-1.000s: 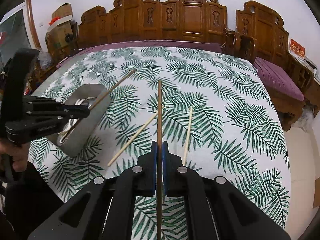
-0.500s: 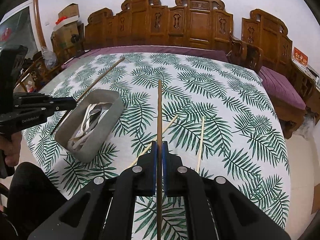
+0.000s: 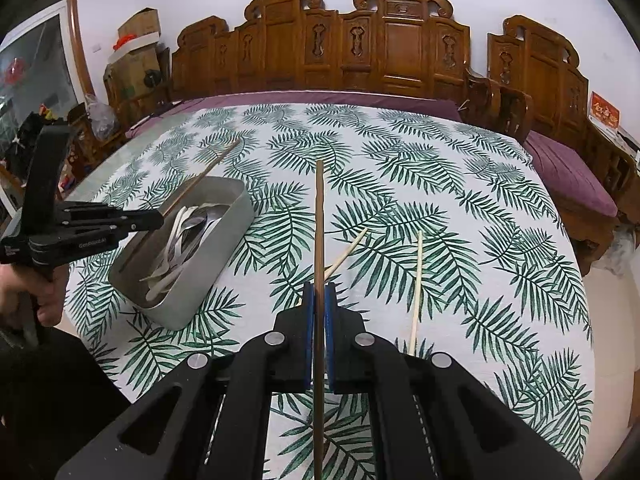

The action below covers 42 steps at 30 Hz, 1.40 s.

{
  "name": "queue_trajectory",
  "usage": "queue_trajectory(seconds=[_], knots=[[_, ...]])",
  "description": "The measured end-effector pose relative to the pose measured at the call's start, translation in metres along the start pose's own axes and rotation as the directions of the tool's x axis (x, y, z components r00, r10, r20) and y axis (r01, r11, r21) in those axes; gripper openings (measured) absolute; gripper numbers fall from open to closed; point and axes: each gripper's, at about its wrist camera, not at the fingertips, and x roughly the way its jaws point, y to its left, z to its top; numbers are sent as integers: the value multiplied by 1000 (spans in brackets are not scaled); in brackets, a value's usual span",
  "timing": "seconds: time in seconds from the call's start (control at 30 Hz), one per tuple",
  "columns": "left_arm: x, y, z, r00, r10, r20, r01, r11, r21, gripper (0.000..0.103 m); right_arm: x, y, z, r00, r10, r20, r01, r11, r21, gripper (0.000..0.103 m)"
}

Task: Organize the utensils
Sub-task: 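Carry the chopstick into the metal tray and open the left tool, then lower the held chopstick into the tray and open the right tool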

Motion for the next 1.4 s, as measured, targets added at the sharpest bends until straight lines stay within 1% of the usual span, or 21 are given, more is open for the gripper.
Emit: queue_trajectory(seconds=[0.17,0.27,0.53,0.73,0.8,0.83,0.87,1.0,1.1,1.2,1.27,1.3,1.37,1.4], knots=[[12,8,-14,999,17,-42,-16,1000,9,4,6,8,1,1000,11,-3,-11,1000,-6,6],[17,10,-19,998,44,-52,-42,999,29,4,9,12,2,1000,14,-8,-14,1000,-13,6],[22,19,-24,997,20,-70,-20,1000,-8,4,14,27,10,1000,22,-13,-22,999,-34,6],[8,24,-22,1000,10,-24,-11,1000,-27,6,16,42,18,999,35,-9,-35,998,-50,6],[-1,27,-19,1000,5,-3,-5,999,-35,9,18,49,21,999,45,-7,-45,998,-51,6],[-4,28,-18,1000,5,5,-5,999,-36,13,19,53,22,999,51,-7,-51,997,-53,6],[-9,29,-17,1000,7,19,-6,999,-37,15,21,57,24,998,56,-7,-56,997,-54,6],[-22,36,-13,998,13,54,-10,999,-44,16,29,73,30,997,81,-12,-81,995,-63,6],[-29,44,-11,997,18,73,-14,998,-58,23,37,86,35,995,99,-17,-100,993,-69,6],[-32,52,-9,995,48,83,-43,997,-65,30,47,99,40,992,121,-24,-122,990,-67,6],[-34,59,-8,994,58,88,-51,995,-80,42,53,107,43,991,132,-28,-134,989,-67,6],[-35,62,-8,994,61,90,-53,995,-87,45,57,112,44,990,139,-30,-141,988,-67,6],[-37,68,-7,993,71,92,-62,993,-101,57,62,118,46,988,148,-35,-150,987,-65,6],[-38,71,-6,993,78,94,-67,992,-107,60,65,121,48,988,151,-37,-153,986,-64,6]])
